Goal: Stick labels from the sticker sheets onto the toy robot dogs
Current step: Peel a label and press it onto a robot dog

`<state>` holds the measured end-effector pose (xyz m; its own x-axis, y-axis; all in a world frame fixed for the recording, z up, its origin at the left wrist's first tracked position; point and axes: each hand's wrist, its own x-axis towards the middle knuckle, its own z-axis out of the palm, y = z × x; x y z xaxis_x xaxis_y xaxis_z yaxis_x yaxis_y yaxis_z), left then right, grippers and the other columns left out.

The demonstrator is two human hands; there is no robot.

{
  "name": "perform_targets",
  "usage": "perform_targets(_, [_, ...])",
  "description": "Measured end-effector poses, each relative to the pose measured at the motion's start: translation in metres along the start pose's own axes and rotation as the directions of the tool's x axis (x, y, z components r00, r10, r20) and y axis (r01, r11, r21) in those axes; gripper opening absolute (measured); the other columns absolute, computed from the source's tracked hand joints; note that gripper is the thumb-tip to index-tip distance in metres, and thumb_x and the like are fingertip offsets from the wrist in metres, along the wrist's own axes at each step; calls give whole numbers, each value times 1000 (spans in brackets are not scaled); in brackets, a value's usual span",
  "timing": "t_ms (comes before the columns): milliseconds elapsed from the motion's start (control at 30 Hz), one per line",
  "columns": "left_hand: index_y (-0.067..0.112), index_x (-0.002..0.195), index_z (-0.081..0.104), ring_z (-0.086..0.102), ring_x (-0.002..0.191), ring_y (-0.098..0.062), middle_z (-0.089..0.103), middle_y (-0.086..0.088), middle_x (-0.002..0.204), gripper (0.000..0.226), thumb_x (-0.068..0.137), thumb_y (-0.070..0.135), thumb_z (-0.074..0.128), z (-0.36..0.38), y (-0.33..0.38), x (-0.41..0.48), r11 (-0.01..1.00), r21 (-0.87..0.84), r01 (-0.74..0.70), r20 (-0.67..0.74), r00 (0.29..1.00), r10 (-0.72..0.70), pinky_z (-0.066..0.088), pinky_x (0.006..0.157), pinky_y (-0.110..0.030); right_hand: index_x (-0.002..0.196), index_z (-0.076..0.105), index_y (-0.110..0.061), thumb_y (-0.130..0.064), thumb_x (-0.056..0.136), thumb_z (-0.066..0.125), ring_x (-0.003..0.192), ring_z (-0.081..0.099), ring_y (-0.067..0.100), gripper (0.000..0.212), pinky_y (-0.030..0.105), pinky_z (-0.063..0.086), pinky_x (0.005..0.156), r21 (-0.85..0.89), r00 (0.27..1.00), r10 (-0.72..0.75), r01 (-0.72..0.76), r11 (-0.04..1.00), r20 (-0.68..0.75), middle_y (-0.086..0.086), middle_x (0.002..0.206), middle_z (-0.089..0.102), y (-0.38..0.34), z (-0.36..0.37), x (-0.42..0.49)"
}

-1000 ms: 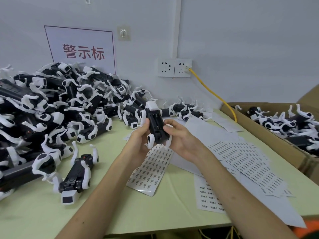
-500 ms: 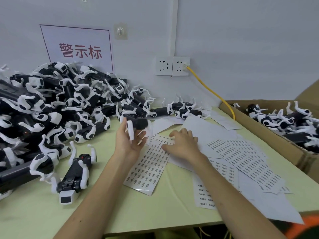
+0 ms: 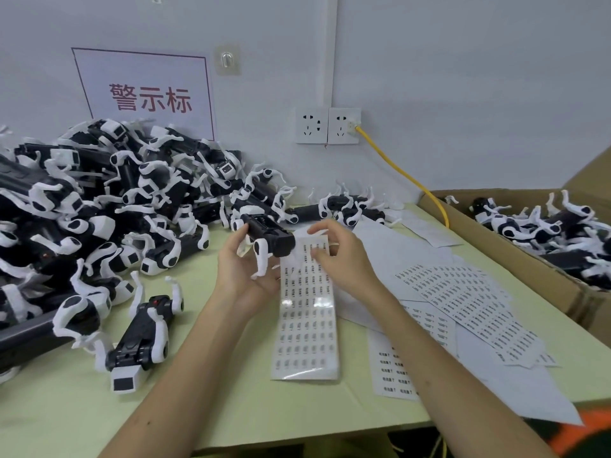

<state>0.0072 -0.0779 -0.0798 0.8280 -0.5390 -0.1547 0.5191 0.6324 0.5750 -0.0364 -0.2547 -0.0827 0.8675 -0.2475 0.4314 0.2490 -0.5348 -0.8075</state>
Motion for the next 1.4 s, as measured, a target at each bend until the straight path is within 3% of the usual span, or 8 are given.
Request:
perform_targets(67, [12,118,71,69,94,-33,71,-12,116,50,96,54,54,1,0,-1,1000,20,-14,67,998,12,54,85,-42,92,64,-38,-2,95,62,60,56,33,37,36,46,52,19,999,-30,31,999,-45,18,92,66,2,-1,0])
perform_targets(167, [14,109,69,67,70,-29,70,-7,100,45,96,53,52,2,-1,1,1000,7,-28,97,995,27,54,60,-36,89,70,-34,-3,94,63,83,66,17,32,32,53,71,0,994,-81,82,997,-70,-12,105,65,2,0,1])
perform_targets(333, [8,114,66,69,74,-32,70,-15,105,48,93,50,57,-1,1,4,996,-75,-50,71,996,55,58,65,-37,99,70,-38,-24,89,77,107,51,-13,19,17,41,92,-97,989,-144,141,985,-24,-12,120,53,4,3,3])
perform_targets(467, [9,126,62,50,117,-26,58,-14,141,58,81,45,66,0,1,3,992,-114,-50,54,997,57,28,117,-31,106,70,-38,-31,82,84,112,44,-19,29,22,41,96,-110,988,-153,152,982,1,-14,128,47,4,4,2])
perform_targets(733, [6,108,67,62,90,-26,69,-14,111,44,91,46,58,2,1,2,992,-108,-63,66,995,71,45,93,-33,114,77,-27,-32,79,87,130,46,8,36,27,35,108,-154,990,-143,139,978,-14,-8,139,51,0,2,0])
perform_targets(933, [8,115,62,63,99,-32,66,-15,116,43,87,42,64,8,-2,-3,998,39,-53,99,994,49,45,98,-39,114,78,-16,-21,88,79,111,55,7,27,18,40,97,-138,984,-172,164,977,-42,-9,116,62,2,3,2])
perform_targets(1100, [11,107,70,73,84,-27,72,-12,103,34,90,40,65,9,-4,-3,992,110,-67,91,994,58,61,75,-31,115,76,-27,-23,90,73,89,66,2,26,22,53,83,-109,978,-194,185,977,-81,-21,105,69,3,4,1])
perform_targets(1400, [16,96,70,73,79,-29,74,-13,99,31,94,45,59,14,-8,-6,972,211,-99,55,994,90,58,68,-31,95,81,-31,-24,87,77,75,67,-4,11,7,44,64,-99,987,-121,111,989,-106,-38,80,66,7,5,4])
